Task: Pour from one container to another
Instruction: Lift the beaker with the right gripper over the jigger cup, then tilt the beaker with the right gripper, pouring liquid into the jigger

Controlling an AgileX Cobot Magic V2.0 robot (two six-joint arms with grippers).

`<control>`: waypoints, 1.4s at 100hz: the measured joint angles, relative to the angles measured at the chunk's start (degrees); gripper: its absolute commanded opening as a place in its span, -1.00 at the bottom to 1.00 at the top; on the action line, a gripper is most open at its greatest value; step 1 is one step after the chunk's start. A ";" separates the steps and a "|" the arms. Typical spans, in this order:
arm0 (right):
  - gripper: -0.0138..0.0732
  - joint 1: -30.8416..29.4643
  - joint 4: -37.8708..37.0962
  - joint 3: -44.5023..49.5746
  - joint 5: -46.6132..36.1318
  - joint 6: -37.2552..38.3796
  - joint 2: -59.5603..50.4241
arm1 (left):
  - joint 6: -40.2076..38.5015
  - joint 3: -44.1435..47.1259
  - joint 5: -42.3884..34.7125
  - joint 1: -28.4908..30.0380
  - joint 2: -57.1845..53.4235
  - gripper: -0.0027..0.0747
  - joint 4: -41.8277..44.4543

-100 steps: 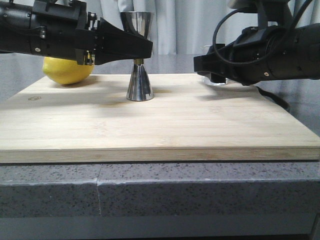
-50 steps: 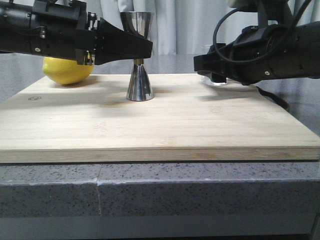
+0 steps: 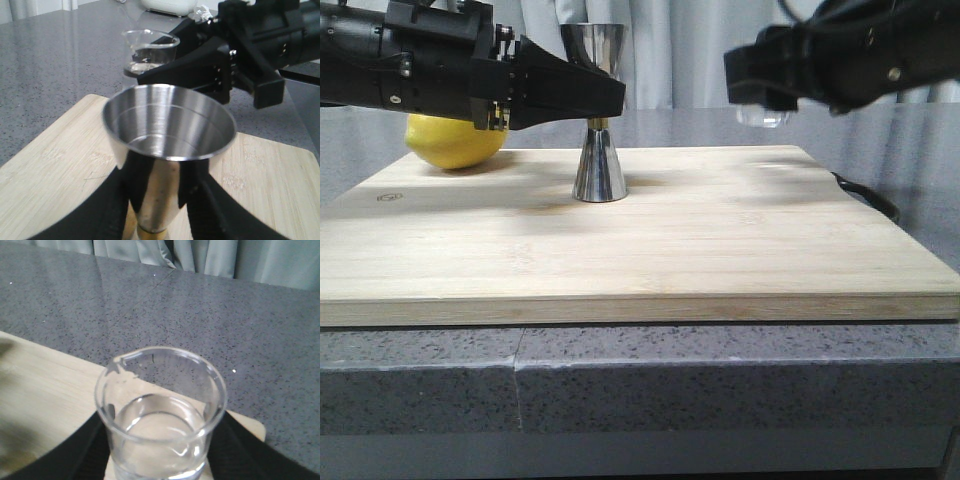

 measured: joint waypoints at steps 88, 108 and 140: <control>0.02 17.82 -5.29 -37.60 66.01 -11.75 -3.58 | 0.00 0.00 0.00 0.00 0.00 -0.32 0.00; 0.02 19.50 -5.01 -46.38 74.63 -18.02 1.53 | 0.00 0.00 0.00 0.00 0.00 -0.32 0.00; 0.02 19.50 -5.01 -56.07 84.34 -27.40 9.29 | 0.00 0.00 0.00 0.00 0.00 -0.32 0.00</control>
